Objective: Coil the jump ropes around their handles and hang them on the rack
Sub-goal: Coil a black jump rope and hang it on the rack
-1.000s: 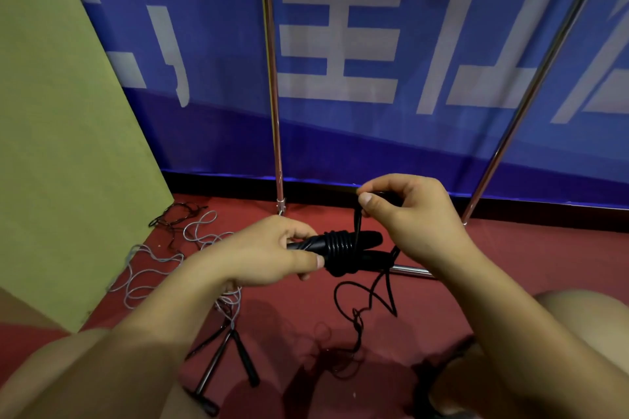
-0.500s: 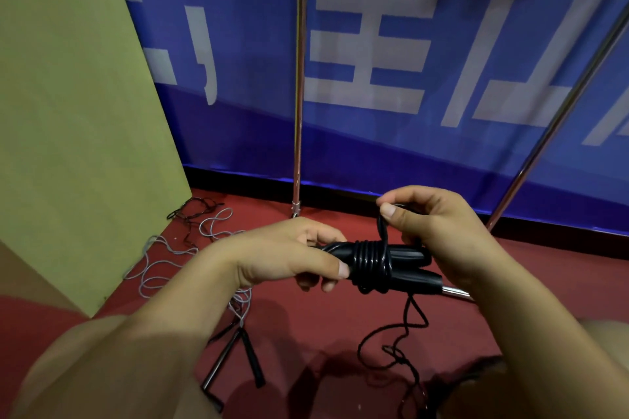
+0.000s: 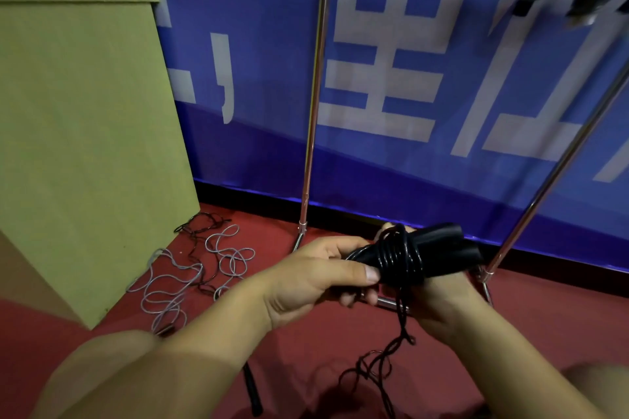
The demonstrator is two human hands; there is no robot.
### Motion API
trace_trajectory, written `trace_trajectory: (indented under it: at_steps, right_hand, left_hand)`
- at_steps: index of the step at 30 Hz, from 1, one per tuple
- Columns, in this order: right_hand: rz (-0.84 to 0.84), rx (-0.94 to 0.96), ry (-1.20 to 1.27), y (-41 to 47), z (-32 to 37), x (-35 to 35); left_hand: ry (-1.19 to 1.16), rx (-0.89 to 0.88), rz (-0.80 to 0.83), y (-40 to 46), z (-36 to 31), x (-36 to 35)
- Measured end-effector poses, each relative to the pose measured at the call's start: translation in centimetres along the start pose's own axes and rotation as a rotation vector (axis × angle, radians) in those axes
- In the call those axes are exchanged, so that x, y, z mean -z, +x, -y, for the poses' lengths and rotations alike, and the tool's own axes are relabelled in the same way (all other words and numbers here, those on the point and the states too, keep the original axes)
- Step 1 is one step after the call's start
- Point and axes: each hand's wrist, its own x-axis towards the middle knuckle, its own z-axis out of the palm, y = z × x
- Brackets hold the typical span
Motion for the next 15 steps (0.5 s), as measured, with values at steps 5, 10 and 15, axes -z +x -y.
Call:
trace_trajectory:
  at_steps: [5,10,15]
  right_hand:
    - [-0.099,0.030,0.040,-0.5,-0.4,-1.0]
    - [-0.172,-0.044,-0.065,-0.1,-1.1,-1.1]
    - [-0.196,-0.053,-0.204,-0.2,-1.7,-0.9]
  left_hand:
    - [-0.021,-0.085,-0.150,0.8,-0.1,-0.3]
    - [-0.076,-0.122,-0.314,1.4,0.3,-0.1]
    - [-0.076,-0.087,-0.572,1.7,0.1,0.6]
